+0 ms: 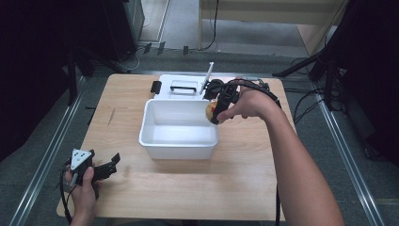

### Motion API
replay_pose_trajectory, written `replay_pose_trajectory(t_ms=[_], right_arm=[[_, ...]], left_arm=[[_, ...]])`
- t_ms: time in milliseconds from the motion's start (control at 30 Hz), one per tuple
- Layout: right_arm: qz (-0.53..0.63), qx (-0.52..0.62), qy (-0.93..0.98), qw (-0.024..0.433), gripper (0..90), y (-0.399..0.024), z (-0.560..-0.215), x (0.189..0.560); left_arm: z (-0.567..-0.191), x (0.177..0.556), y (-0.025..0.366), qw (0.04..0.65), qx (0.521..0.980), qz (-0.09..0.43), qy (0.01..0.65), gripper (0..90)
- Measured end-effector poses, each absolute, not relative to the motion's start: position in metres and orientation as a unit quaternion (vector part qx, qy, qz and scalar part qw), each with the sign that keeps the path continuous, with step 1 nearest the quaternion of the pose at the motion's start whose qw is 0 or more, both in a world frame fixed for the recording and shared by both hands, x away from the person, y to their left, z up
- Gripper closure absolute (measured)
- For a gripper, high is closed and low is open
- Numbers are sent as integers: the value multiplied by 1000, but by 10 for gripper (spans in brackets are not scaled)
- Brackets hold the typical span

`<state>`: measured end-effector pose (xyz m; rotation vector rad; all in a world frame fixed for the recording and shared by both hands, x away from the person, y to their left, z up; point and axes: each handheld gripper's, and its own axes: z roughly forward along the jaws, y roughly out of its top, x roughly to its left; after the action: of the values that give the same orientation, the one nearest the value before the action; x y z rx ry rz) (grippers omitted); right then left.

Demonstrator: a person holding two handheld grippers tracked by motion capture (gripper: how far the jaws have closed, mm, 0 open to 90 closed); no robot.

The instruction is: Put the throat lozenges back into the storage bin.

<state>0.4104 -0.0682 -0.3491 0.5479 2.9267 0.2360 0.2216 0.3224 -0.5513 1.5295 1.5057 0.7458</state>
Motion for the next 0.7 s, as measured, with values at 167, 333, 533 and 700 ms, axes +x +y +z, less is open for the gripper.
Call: replay_pose_trajectory(t_ms=[167, 333, 533, 700], right_arm=[[83, 172, 978, 80, 221, -61, -351, 409], [90, 156, 980, 80, 221, -54, -352, 407], [92, 144, 982, 78, 221, -46, -357, 405], [93, 136, 983, 77, 221, -41, -361, 405]], left_arm=[[-551, 222, 322, 421, 611, 298, 601, 0], [-551, 222, 322, 421, 611, 298, 601, 0], [-551, 222, 322, 422, 610, 298, 601, 0], [-551, 222, 322, 421, 611, 298, 601, 0]])
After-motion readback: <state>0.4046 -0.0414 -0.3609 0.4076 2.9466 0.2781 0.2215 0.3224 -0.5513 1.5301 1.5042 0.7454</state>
